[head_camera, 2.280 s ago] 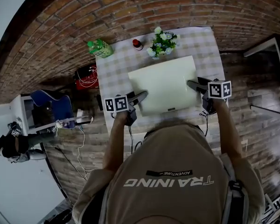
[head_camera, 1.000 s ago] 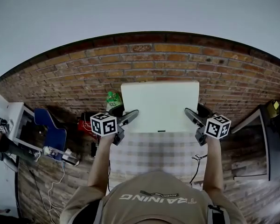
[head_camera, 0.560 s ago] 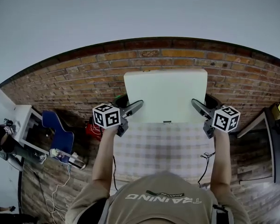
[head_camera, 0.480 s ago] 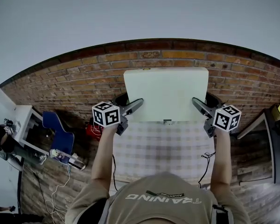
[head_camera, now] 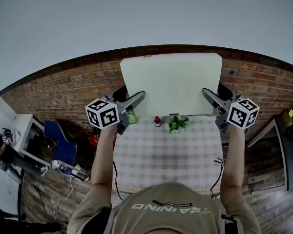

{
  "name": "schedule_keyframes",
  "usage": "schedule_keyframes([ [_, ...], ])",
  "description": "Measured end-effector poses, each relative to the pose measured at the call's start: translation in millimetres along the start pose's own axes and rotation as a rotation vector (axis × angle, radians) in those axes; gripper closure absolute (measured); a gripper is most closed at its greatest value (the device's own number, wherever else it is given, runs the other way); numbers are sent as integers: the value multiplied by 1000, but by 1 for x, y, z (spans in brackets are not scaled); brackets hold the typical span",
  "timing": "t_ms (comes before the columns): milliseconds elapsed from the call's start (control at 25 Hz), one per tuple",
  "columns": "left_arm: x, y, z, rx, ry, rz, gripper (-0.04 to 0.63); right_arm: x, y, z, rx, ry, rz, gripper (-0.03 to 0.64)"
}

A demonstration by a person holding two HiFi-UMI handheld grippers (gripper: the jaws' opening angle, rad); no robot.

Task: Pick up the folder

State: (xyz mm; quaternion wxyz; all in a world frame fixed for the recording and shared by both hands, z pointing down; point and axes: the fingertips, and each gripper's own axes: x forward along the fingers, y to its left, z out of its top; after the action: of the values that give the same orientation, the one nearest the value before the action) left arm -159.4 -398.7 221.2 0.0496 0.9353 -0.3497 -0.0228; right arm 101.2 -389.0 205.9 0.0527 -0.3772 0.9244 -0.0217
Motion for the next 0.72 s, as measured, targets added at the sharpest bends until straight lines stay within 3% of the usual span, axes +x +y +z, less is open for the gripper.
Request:
schedule_keyframes([
  [360, -3, 1, 56, 94, -60, 3, 256, 10, 10, 48, -76, -50, 1, 343],
  [720, -9, 5, 75, 119, -90, -3, 256, 20, 17, 65, -111, -62, 12, 343],
])
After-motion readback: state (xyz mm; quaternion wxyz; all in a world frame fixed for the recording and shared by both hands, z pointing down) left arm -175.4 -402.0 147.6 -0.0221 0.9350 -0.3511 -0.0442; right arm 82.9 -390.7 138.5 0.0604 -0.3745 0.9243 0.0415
